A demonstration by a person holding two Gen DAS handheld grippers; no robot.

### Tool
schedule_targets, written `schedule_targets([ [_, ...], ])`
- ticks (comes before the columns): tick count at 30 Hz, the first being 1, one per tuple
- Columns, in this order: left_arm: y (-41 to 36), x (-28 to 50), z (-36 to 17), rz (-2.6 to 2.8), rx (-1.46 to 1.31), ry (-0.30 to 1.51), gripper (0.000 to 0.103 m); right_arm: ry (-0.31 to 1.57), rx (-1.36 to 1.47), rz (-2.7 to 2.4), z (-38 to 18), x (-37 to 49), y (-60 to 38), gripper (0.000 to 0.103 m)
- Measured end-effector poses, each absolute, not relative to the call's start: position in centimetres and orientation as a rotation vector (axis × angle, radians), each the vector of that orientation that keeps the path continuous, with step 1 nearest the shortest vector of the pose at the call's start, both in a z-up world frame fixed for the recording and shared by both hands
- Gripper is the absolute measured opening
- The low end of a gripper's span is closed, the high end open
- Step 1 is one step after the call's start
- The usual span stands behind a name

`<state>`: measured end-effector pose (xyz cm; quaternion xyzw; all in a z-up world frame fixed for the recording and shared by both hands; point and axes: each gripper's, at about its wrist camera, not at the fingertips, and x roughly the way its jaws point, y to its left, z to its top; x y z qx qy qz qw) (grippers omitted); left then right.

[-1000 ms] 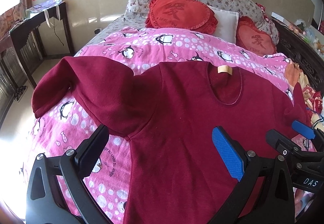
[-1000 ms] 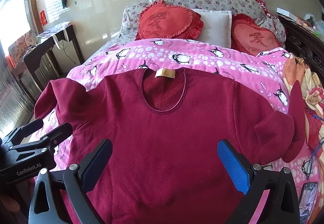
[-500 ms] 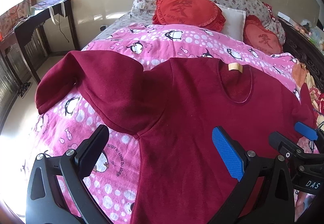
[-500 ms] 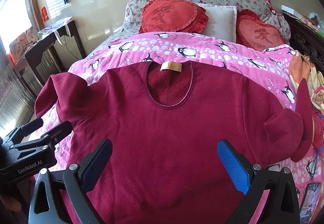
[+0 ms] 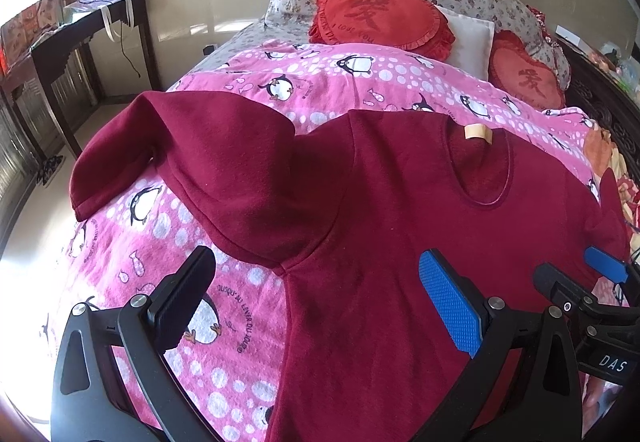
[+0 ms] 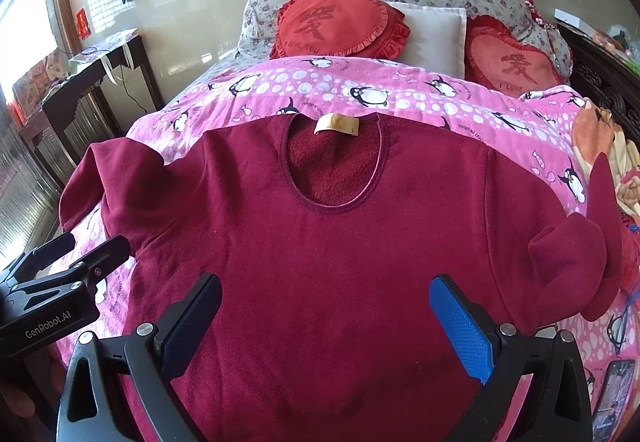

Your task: Fold small clothes

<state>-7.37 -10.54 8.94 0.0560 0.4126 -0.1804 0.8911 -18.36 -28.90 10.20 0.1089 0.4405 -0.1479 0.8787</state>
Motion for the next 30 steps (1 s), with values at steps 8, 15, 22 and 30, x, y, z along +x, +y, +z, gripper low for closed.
schedule_targets([
  [8, -10.1, -6.7, 8.5, -0.371, 0.108, 0.869, 0.102, 0.929, 0.22, -0.299, 9.9, -17.9, -28.7, 0.103],
  [15, -7.7, -4.9, 8.4, -0.337, 0.069, 0.881, 0.102, 0.936, 0.207, -0.273, 9.8, -16.9, -28.1, 0.103],
  [22, -1.0, -1.0, 8.0, -0.195, 0.003, 0.883, 0.102, 0.955, 0.206, -0.25, 9.1, -16.0, -27.3, 0.103],
  [30, 8.6, 3.9, 5.9, 0.022, -0.087, 0.87, 0.102, 0.998, 0.213, -0.221, 7.6, -14.9, -26.5, 0.103],
])
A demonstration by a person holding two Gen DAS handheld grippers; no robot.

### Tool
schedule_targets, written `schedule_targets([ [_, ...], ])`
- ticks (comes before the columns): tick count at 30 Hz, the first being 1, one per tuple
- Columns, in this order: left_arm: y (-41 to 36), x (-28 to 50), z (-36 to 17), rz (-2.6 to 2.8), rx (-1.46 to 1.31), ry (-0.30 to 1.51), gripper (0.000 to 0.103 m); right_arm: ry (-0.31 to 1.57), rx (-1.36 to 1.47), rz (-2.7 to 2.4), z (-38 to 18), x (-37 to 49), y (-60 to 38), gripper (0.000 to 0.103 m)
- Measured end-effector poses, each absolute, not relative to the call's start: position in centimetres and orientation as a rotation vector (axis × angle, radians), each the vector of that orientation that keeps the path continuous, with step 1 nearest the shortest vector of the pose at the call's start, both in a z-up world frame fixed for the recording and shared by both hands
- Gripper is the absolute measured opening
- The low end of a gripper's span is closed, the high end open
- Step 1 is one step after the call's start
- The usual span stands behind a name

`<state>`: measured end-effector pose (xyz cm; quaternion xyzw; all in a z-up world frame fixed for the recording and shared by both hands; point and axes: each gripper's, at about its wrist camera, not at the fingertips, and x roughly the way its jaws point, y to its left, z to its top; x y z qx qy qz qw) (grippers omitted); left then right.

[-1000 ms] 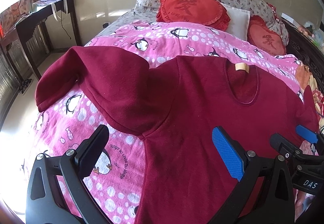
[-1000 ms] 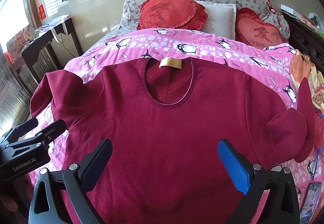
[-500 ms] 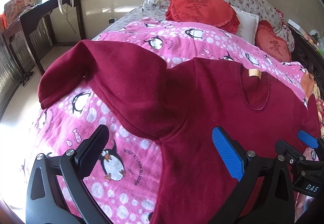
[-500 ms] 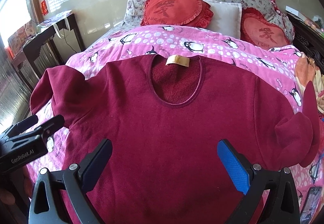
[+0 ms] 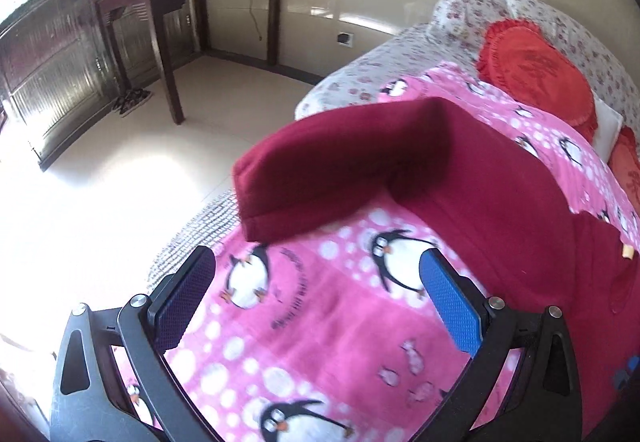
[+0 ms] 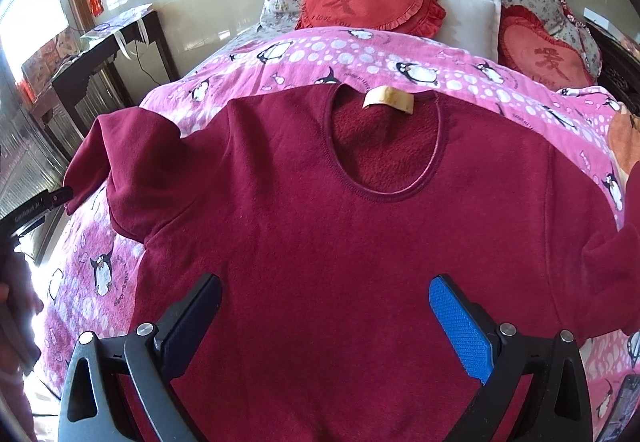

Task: Fold small clothes
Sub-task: 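Grasp the sweatshirt sleeve cuff with the left tool, then fold the held sleeve across the sweatshirt body with the left tool, release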

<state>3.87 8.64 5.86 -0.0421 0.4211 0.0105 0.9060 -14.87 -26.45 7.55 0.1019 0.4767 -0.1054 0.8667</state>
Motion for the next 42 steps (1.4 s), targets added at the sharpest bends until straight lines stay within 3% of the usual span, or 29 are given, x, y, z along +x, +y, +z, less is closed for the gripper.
schedule_targets([
  [12, 12.0, 10.9, 2.1, -0.056, -0.076, 0.966, 0.102, 1.073, 0.17, -0.184, 5.6, -12.7, -24.9, 0.103],
  [13, 12.0, 11.4, 1.9, -0.064, -0.083, 0.98, 0.099, 1.076, 0.17, -0.183, 5.5, -12.6, -24.9, 0.103],
  [15, 12.2, 12.3, 1.1, -0.097, -0.12, 1.017, 0.085, 1.084, 0.17, -0.178, 5.2, -12.4, -24.8, 0.103],
  [17, 12.5, 12.6, 1.0, -0.168, -0.185, 1.023, 0.055, 1.089, 0.166, -0.178, 5.0, -12.3, -24.7, 0.103],
  [18, 12.7, 12.6, 1.1, -0.199, -0.211, 1.016, 0.047, 1.091, 0.164, -0.177, 5.0, -12.3, -24.7, 0.103],
  [20, 12.6, 12.5, 1.7, -0.237, -0.22, 1.01, 0.018, 1.092, 0.163, -0.174, 5.0, -12.2, -24.7, 0.103],
  [24, 11.2, 11.8, 5.0, -0.243, -0.134, 0.984, 0.015, 1.085, 0.169, -0.166, 5.4, -12.4, -24.7, 0.103],
  [32, 6.3, 5.9, 16.4, -0.479, 0.015, 0.858, 0.015, 1.039, 0.254, -0.179, 6.7, -14.0, -26.5, 0.103],
  [42, -5.9, -3.0, 24.7, -0.846, 0.032, 0.799, 0.015, 0.956, 0.332, -0.256, 9.0, -17.4, -31.0, 0.103],
])
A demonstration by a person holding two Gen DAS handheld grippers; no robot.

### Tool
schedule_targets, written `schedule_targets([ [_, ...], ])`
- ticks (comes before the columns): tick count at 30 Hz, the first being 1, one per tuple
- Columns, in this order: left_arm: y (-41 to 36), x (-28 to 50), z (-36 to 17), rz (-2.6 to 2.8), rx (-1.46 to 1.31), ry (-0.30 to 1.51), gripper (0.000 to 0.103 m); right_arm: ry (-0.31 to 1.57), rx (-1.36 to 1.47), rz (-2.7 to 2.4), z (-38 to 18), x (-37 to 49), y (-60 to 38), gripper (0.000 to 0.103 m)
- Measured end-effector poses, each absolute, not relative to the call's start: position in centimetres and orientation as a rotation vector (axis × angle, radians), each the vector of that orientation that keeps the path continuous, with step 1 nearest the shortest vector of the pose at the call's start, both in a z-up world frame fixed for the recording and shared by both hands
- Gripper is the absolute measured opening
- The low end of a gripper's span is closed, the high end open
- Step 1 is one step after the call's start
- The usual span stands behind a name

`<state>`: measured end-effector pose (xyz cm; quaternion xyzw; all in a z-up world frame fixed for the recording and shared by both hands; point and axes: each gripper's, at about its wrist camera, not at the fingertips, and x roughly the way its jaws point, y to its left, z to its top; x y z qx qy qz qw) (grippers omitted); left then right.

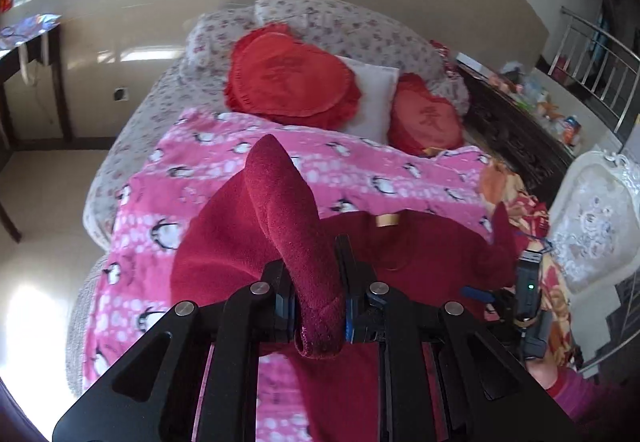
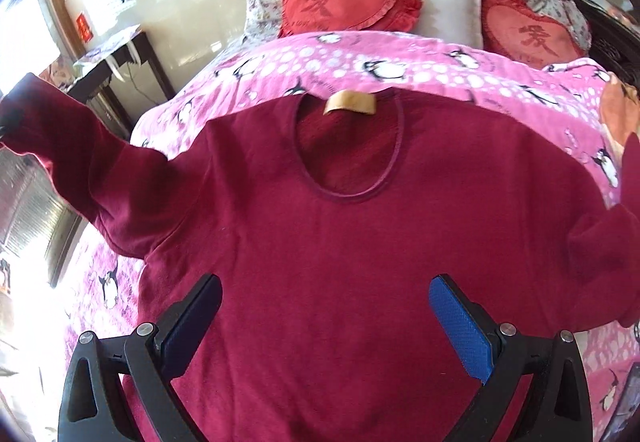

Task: Fold small clothes
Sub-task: 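Fold the held sleeve across the sweatshirt body with the left tool, release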

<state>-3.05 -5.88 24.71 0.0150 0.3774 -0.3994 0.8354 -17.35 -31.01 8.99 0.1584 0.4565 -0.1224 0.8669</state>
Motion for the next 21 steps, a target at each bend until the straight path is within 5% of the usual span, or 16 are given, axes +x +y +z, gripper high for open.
schedule_targets([
  [4, -13.6, -6.0, 23.9, -0.966, 0.058, 0.816, 0.015, 0.931, 0.359, -0.324, 9.8, -18.6, -34.0, 0.103],
  [11, -25.9, -11.1, 15.0, -1.073, 0.126, 0.952, 0.015, 0.896, 0.446, -0.461, 10.4, -22.0, -39.9, 0.103],
  [18, -29.0, -13.6, 10.0, -1.064, 0.223, 1.091, 0.018, 0.912, 0.524, -0.488, 10.1, -24.0, -43.1, 0.102],
  [21, -26.7, -13.4, 11.6, -1.057, 0.196, 1.052, 0.042, 0.908, 0.522, -0.471, 10.0, -23.7, -42.9, 0.102],
])
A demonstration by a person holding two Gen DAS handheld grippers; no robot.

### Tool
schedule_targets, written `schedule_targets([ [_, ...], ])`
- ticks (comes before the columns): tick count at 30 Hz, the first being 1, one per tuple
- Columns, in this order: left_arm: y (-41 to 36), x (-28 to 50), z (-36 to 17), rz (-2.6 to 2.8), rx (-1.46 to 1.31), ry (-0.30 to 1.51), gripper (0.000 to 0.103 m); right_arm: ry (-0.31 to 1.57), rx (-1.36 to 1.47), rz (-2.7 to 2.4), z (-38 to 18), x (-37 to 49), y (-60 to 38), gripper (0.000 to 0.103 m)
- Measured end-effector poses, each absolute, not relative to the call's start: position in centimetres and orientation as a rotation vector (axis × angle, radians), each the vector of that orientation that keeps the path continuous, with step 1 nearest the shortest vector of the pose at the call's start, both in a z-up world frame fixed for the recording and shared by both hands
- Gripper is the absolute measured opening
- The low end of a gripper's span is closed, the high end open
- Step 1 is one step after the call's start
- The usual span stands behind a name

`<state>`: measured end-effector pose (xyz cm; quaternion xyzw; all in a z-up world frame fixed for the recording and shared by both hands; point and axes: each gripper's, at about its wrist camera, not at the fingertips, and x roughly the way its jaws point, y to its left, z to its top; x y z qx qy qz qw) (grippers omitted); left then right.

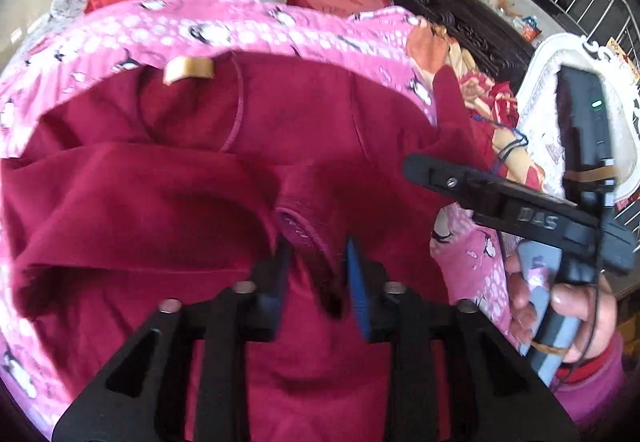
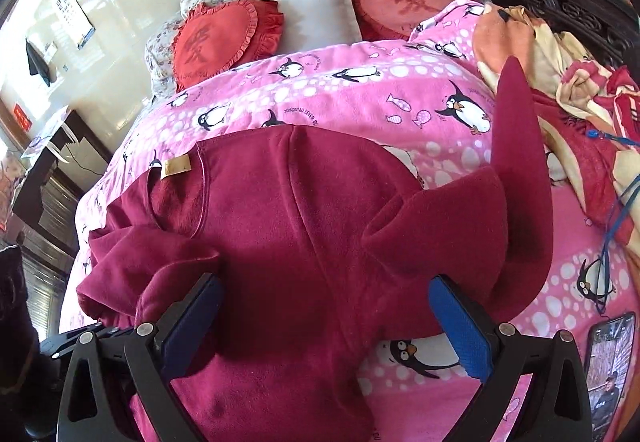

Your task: Fold small clothes

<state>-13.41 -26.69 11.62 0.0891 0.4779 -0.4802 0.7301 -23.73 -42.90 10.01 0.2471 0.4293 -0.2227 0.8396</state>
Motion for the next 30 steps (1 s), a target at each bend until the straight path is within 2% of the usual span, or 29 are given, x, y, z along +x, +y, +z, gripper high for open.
schedule_targets([
  [1, -25.5, -13.2, 12.3, -1.058, 0.175, 1.028, 0.059, 0.905, 0.519, -0.466, 10.0, -23.7, -42.7, 0.102],
  [2, -24.1, -13.1, 13.1, -1.063, 0.145, 1.0, 0.071, 0.9, 0.517, -0.459, 10.0, -23.6, -42.4, 0.102],
  [4, -21.1, -12.7, 13.7, -1.056, 0.095, 0.956, 0.078, 0.886, 0.524, -0.436, 10.1, -23.3, -42.1, 0.102],
  [9, -15.7, -9.8, 14.4, -0.881, 0.089, 0.87, 0.078, 0.876, 0.515, -0.364, 10.1, -22.4, -40.7, 0.102],
  [14, -12.7, -4.7, 10.9, -0.707, 0.002, 0.943, 0.078, 0.917, 0.48, -0.323, 9.0, -21.0, -39.2, 0.101],
  [19, -12.9, -3.3, 5.4, -0.685, 0.067, 1.115, 0.078, 0.957, 0.412, -0.32, 8.2, -20.8, -38.9, 0.096],
  [23, -13.6, -5.2, 4.8, -0.697, 0.247, 1.033, 0.078, 0.983, 0.355, -0.305, 7.8, -21.6, -39.2, 0.091],
  [25, -13.7, -6.0, 5.0, -0.692, 0.303, 1.017, 0.078, 1.014, 0.346, -0.301, 7.2, -22.0, -39.5, 0.085],
  [27, -14.2, -6.1, 4.6, -0.691, 0.319, 1.009, 0.078, 1.037, 0.377, -0.29, 6.4, -22.5, -40.0, 0.078],
  [30, -13.5, -6.0, 5.0, -0.694, 0.265, 1.009, 0.078, 1.031, 0.422, -0.298, 5.7, -22.9, -40.5, 0.077],
])
